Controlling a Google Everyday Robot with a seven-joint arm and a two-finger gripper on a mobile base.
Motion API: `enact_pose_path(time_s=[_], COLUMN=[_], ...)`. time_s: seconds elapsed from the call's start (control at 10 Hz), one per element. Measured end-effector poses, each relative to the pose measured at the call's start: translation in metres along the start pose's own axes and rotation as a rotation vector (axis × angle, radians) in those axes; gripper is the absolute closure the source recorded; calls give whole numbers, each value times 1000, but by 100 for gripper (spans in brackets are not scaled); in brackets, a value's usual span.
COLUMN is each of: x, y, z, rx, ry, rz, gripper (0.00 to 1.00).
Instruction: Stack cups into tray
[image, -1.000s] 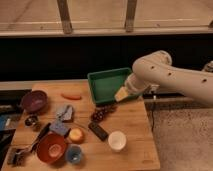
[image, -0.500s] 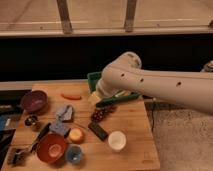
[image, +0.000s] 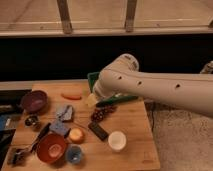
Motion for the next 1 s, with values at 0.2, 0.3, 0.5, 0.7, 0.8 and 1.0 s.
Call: enact_pose_path(time_s=[0.2, 0.3, 0.5, 0.7, 0.8, 1.0], x=[-2, -8, -39, -74, -99, -132], y=[-4, -3, 7, 22, 36, 56], z=[1, 4, 20, 40, 55, 78], rx=[4, 1, -14, -37, -57, -76], ry=[-2, -2, -7, -16, -25, -46], rz=[0, -12, -68, -120, -152, -198], gripper=[28, 28, 28, 28, 28, 28])
